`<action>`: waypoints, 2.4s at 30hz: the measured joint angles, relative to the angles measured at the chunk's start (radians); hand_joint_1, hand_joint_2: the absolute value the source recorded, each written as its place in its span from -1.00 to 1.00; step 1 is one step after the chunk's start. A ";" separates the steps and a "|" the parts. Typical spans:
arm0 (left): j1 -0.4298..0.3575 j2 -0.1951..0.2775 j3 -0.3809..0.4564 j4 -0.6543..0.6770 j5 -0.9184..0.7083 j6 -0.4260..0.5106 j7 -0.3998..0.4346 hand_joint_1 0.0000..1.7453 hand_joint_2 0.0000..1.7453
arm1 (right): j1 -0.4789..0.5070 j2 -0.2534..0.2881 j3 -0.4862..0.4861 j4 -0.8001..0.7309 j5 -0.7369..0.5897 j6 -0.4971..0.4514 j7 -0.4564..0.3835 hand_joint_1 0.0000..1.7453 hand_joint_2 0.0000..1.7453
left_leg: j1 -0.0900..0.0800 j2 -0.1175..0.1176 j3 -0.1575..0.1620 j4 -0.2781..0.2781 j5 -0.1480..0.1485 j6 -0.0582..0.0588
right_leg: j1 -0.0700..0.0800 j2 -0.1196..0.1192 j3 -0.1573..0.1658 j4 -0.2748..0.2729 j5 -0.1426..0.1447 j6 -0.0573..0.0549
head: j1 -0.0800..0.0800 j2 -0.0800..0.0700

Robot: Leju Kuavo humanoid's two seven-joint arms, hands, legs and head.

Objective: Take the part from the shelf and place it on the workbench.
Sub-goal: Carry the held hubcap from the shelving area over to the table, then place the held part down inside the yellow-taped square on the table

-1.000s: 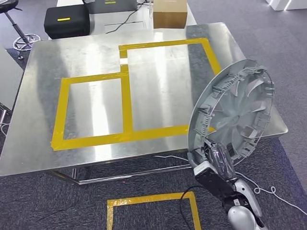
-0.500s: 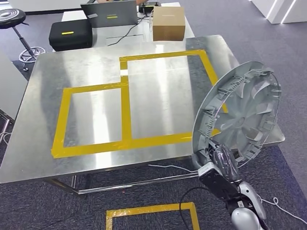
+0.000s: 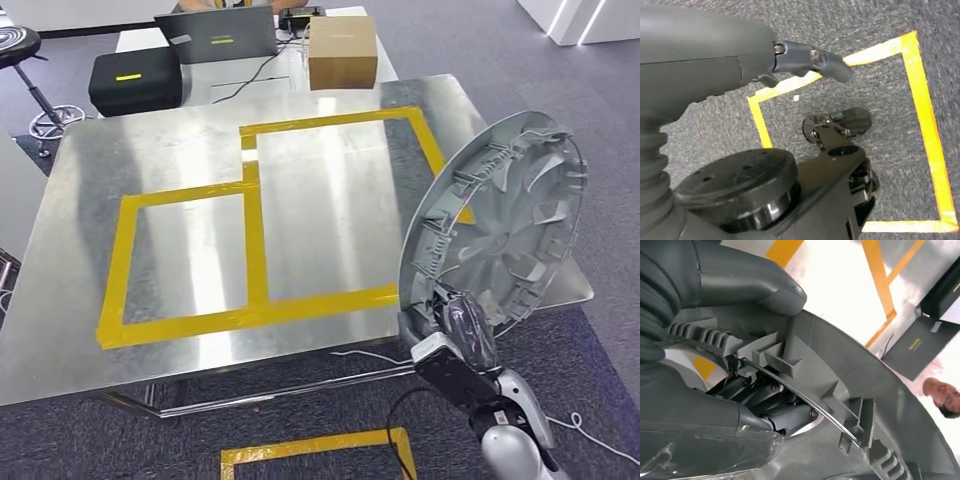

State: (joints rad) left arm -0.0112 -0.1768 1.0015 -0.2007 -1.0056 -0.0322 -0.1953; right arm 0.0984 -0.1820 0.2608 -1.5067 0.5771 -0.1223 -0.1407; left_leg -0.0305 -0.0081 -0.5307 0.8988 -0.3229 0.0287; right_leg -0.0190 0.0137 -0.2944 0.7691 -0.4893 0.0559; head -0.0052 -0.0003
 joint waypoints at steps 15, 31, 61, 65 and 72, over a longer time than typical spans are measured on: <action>0.010 -0.010 0.012 -0.002 0.002 0.003 0.000 -1.00 1.00 | 0.021 -0.065 -0.130 -0.045 0.049 -0.013 0.050 0.82 1.00 | 0.014 -0.016 0.170 -0.110 -0.131 -0.013 | 0.009 -0.006 -0.212 0.095 0.108 0.007 | 0.014 0.000; 0.000 -0.011 0.020 -0.005 0.001 0.004 0.000 -1.00 1.00 | 0.027 -0.084 -0.171 -0.078 0.106 -0.022 0.086 0.82 1.00 | 0.001 0.008 -0.008 -0.067 -0.033 -0.008 | -0.002 -0.001 -0.081 0.066 0.034 0.001 | -0.006 0.000; -0.015 -0.012 0.024 -0.006 -0.044 0.001 -0.015 -1.00 1.00 | -0.341 -0.318 -0.315 0.295 0.156 0.137 0.139 0.82 1.00 | -0.015 -0.005 -0.043 -0.048 -0.008 0.014 | 0.010 -0.005 -0.174 0.099 0.076 -0.012 | -0.003 0.000; 0.000 -0.020 0.025 -0.006 -0.045 0.001 -0.017 -1.00 1.00 | -0.342 -0.327 -0.316 0.296 0.154 0.139 0.138 0.82 1.00 | -0.005 -0.008 -0.025 -0.063 0.014 0.013 | 0.017 -0.004 -0.190 0.157 0.017 0.000 | 0.002 0.000; 0.019 -0.024 0.029 -0.006 -0.044 0.000 -0.018 -1.00 1.00 | -0.341 -0.330 -0.315 0.299 0.154 0.140 0.138 0.82 1.00 | 0.000 -0.023 -0.002 -0.061 -0.007 0.016 | 0.014 -0.006 -0.335 0.354 -0.007 0.015 | 0.008 0.000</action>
State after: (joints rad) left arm 0.0082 -0.2007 1.0304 -0.2064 -1.0493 -0.0326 -0.2129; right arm -0.2427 -0.5117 -0.0542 -1.2076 0.7306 0.0179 -0.0031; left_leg -0.0304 -0.0308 -0.5323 0.8375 -0.3300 0.0450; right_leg -0.0050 0.0079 -0.6298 1.1231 -0.4967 0.0710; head 0.0028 -0.0004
